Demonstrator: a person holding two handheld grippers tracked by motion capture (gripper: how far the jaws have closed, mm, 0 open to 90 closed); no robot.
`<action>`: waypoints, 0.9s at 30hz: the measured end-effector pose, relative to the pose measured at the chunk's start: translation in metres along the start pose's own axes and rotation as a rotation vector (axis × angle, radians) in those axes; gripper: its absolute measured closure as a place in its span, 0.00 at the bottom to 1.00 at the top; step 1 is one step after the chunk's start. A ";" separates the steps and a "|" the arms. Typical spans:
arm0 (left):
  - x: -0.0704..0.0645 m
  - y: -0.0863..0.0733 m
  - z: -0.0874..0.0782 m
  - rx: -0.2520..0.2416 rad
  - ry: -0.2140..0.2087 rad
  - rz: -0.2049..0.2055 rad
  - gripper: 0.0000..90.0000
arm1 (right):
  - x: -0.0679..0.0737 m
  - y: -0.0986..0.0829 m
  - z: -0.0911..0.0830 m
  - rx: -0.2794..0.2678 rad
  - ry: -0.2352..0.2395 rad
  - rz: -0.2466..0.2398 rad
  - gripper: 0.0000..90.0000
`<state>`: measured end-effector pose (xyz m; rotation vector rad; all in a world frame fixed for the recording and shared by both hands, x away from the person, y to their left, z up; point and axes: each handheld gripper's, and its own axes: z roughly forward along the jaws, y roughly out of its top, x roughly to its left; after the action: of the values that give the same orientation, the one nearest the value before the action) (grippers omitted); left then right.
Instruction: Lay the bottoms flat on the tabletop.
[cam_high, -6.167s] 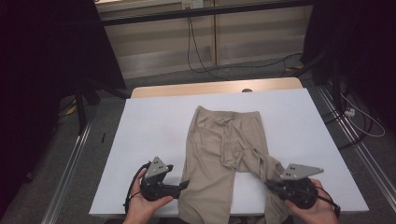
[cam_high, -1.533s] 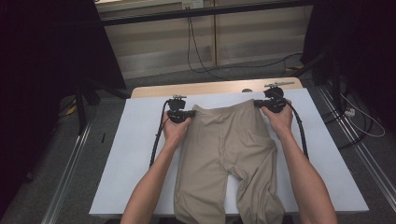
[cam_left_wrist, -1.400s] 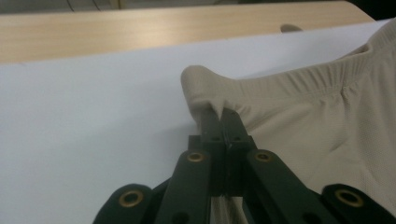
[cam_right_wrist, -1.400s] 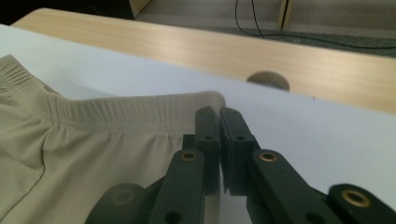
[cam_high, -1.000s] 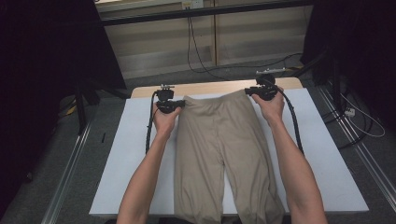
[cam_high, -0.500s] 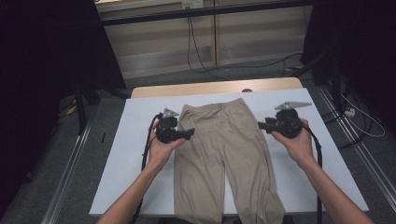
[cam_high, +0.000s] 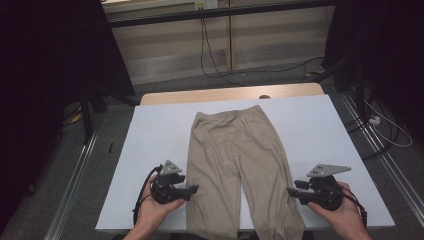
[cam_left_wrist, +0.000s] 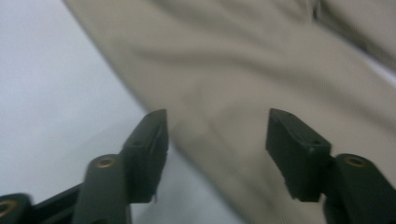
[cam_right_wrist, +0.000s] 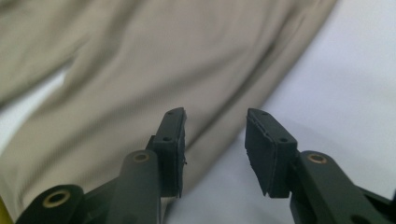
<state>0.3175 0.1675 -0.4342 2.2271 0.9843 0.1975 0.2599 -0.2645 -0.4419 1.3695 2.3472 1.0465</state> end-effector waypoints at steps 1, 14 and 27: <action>-0.003 -0.005 -0.002 0.013 -0.001 -0.007 0.46 | 0.003 -0.004 0.002 0.030 -0.004 -0.012 0.61; -0.020 -0.023 -0.008 0.057 -0.023 0.098 0.99 | -0.004 -0.010 -0.006 0.047 -0.075 -0.050 1.00; -0.015 -0.031 -0.022 0.032 -0.034 0.027 0.94 | -0.014 -0.008 -0.014 -0.109 -0.022 0.043 0.50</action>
<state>0.2796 0.1833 -0.4352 2.2659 0.9461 0.1565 0.2547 -0.2847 -0.4394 1.3899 2.2192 1.1479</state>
